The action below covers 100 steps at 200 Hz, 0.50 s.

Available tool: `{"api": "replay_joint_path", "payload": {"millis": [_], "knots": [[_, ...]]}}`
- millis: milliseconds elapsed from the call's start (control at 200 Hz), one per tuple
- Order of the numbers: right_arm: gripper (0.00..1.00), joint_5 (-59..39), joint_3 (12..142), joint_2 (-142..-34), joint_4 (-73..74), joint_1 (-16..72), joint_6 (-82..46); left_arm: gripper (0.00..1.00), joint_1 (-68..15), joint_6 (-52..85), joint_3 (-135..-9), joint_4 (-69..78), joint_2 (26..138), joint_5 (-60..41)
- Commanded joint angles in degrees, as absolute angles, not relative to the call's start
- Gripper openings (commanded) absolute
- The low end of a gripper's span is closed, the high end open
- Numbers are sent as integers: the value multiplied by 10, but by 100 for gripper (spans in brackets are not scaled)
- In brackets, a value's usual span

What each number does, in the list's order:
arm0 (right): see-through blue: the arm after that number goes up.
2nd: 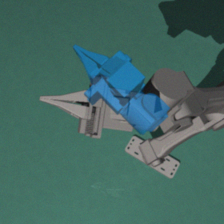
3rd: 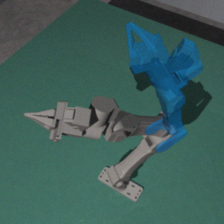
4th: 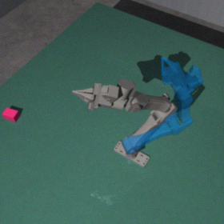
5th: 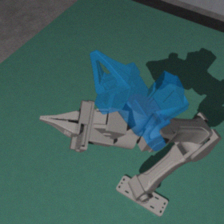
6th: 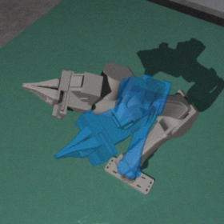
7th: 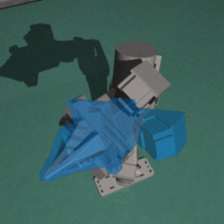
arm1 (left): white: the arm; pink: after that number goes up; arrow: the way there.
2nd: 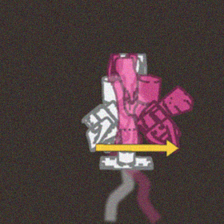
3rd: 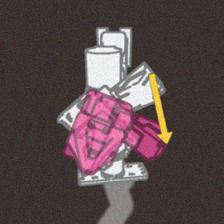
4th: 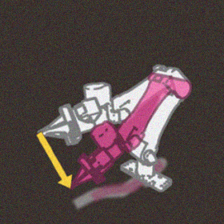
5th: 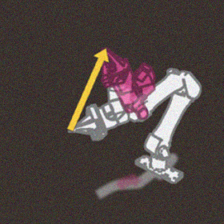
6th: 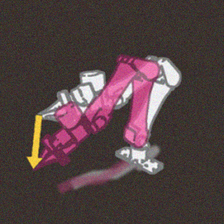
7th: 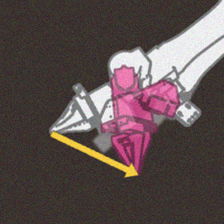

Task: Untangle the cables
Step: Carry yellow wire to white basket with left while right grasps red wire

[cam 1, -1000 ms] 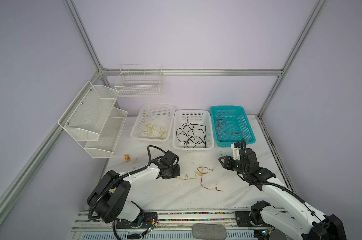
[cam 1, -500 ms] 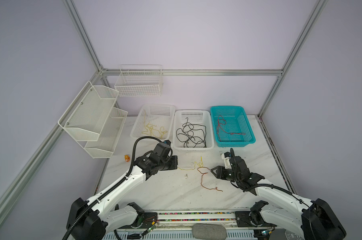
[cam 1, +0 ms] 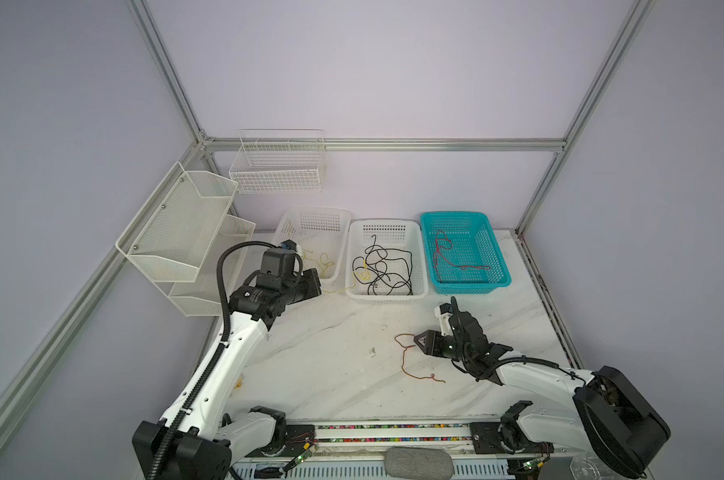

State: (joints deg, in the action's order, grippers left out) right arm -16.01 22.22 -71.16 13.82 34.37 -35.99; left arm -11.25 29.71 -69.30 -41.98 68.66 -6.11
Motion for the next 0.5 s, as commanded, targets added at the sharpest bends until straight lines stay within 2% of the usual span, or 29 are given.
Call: {"api": "replay_joint_path", "payload": {"millis": [0,235,495], "knots": [[45,-141,216,-725,183,348,-367,0,-73,275,-763,-376,730,-61],[34,-142,220,-762,209,350,-361,0,-3,267,-793,-311,839,-39],[11,-133,220,-752,202,350,-352,0,11,255,-871,-337,982,-40]]}}
